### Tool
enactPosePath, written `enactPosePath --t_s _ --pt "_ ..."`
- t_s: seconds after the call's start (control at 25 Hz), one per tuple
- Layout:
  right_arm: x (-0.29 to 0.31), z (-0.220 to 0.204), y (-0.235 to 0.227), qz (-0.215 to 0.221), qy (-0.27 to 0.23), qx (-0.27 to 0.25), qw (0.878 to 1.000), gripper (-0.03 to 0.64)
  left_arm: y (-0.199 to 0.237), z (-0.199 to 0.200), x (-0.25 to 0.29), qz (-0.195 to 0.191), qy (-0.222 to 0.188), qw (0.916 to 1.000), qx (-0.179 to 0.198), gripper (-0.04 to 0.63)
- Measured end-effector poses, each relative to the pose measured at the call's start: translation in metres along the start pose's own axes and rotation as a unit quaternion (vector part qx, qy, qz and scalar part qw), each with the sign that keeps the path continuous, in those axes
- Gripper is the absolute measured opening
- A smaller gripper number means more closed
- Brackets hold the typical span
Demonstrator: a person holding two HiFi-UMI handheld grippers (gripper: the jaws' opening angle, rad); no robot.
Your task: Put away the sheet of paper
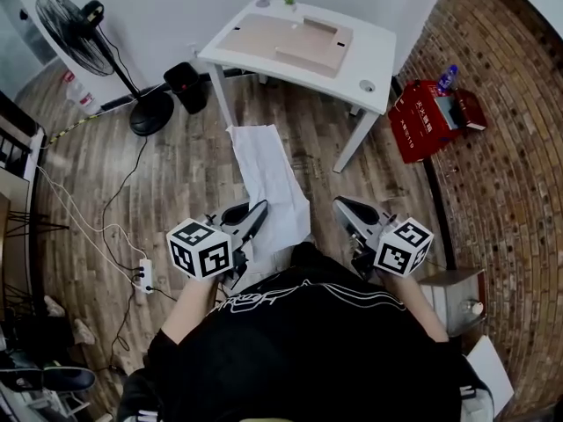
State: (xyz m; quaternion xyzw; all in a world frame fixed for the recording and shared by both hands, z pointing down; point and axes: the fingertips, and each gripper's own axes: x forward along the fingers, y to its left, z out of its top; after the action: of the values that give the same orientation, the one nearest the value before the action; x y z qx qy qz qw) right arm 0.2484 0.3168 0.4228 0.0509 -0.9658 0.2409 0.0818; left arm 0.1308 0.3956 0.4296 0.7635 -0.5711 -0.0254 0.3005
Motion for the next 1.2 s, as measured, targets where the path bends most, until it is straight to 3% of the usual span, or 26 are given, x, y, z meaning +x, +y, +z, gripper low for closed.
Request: enactPosePath --t_s 0.44,0.88,1.2 --pt "0.053 0.038 -0.049 0.016 -0.008 0.006 1.000 0.000 0.057 0.043 0.029 0.024 -0.006 0.9997 -0.004 0.034" --pt "0.160 0.116 -0.149 0.029 -0.033 0.022 0.999 0.000 0.170 0.143 0.095 0.053 -0.003 0.9986 -0.006 0.034" --pt "0.187 0.150 -0.223 0.001 -0.042 0.043 0.998 0.000 0.222 0.200 0.160 0.036 -0.005 0.9993 -0.011 0.034"
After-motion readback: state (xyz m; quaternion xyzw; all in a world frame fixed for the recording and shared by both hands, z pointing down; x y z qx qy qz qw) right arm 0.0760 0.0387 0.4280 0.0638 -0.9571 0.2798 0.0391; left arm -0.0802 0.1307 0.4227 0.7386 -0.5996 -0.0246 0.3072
